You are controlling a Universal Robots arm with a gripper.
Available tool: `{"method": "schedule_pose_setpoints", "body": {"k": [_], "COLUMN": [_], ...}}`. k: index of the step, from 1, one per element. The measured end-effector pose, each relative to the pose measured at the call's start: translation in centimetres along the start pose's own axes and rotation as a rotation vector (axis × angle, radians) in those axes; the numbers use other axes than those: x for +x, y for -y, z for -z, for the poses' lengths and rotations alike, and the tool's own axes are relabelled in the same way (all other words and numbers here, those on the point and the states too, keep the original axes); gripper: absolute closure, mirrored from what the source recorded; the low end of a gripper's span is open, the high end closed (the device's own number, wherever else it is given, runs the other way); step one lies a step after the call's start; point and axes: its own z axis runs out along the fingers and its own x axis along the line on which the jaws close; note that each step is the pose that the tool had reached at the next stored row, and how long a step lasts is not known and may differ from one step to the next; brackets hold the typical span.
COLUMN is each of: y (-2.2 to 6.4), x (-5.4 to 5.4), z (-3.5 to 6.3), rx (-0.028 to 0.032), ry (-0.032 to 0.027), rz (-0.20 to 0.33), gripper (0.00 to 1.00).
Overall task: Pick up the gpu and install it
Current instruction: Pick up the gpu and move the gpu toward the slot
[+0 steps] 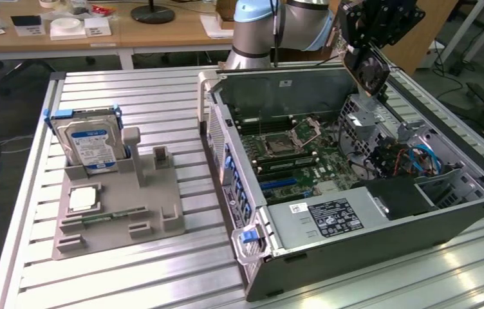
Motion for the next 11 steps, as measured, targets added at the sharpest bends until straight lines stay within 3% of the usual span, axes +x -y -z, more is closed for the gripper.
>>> {"method": "schedule_pose_setpoints", "body": {"k": [11], "y": [0.00], "x": [0.00], "z": [0.00], "rx": [0.0000], "ry": [0.0000], "rz": [0.000], "gripper": [0.72]}}
